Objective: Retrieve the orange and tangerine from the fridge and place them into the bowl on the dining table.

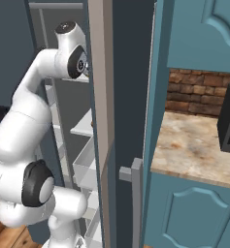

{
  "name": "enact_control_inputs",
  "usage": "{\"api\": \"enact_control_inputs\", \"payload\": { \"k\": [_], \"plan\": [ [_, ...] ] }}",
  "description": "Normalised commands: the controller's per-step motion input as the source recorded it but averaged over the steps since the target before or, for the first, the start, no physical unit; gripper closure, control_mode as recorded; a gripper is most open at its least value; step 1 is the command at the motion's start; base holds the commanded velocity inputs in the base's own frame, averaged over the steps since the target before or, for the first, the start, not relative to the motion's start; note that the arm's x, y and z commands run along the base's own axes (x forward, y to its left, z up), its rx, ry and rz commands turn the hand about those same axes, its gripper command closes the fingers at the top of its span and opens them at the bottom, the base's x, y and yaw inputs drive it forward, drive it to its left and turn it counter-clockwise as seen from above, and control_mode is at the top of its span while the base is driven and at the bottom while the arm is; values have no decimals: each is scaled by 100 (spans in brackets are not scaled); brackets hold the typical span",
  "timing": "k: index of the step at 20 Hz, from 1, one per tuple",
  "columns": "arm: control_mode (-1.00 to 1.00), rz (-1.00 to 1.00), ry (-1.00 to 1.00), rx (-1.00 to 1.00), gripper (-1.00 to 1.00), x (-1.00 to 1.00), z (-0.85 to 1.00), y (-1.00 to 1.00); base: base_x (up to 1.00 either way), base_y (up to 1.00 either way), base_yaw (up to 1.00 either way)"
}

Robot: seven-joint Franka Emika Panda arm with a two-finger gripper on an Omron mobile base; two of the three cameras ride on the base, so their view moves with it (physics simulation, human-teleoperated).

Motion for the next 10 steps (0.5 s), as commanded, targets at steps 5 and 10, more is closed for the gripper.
{"api": "enact_control_inputs", "payload": {
  "k": [5,10],
  "plan": [
    [-100,0,-4,0,100,-100,0,28,0,0,0],
    [-100,0,0,0,100,-100,-1,16,0,0,0]
  ]
}}
